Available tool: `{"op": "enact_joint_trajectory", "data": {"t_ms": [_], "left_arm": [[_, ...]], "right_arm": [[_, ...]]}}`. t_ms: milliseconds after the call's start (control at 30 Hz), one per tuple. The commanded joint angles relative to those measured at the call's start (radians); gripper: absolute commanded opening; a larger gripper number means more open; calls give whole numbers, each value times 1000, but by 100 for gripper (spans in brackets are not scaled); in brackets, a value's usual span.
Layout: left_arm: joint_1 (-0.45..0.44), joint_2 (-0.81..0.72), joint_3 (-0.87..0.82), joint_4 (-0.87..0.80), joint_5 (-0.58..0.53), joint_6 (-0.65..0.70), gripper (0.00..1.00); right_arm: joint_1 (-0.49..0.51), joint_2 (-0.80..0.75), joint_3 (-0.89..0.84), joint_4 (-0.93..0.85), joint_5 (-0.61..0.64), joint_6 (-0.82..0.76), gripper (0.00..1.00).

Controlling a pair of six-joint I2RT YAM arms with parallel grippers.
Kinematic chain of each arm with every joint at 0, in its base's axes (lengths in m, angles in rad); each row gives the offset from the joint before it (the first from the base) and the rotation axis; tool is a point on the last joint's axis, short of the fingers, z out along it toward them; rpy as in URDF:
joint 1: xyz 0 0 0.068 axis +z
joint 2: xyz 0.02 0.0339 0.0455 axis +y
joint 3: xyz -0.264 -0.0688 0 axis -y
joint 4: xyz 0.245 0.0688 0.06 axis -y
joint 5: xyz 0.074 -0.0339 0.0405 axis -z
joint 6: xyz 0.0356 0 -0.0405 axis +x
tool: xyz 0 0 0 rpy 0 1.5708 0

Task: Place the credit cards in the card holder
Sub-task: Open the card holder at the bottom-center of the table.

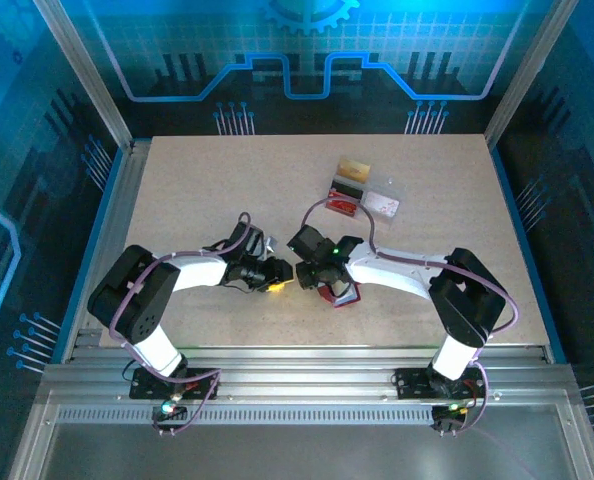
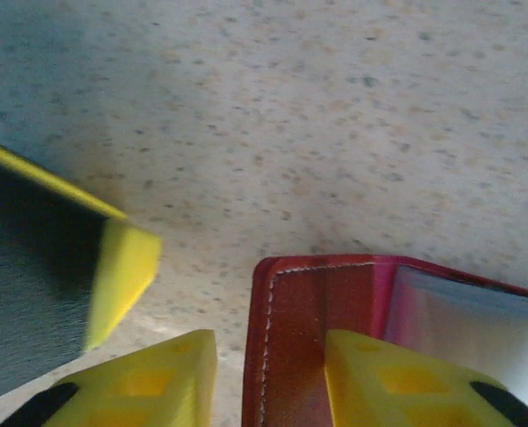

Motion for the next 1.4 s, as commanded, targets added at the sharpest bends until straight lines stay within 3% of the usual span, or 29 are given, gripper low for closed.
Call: {"op": "enact_joint_trajectory", "data": {"t_ms": [0,233,533,667,800,900,1100,1367], "left_arm": [[22,-12,-24,-35,-8,-1,42],[55,-49,-37,-34,-2,-3,44],[64,-95,-42,-36,0,5,46],[62,-123,-48,-18,21,-7,40],[32,-124,-27,-11,48,-22,22],[-21,-102,14,-21,40,-30,15],[-91,-2,64,16,50,-80,9],[-129,128,99,40,57,-97,8]], "right_arm": [[-22,-2,-44,93,-126,-2,44],[-88,1,-152,259,-304,9,61],[-132,32,-233,432,-468,29,75],[-152,44,-266,470,-498,41,77],[-157,32,-281,478,-495,45,76],[-159,9,-292,481,-490,43,69],[-161,-26,-318,489,-489,49,53],[-170,-77,-324,463,-494,27,52]]}}
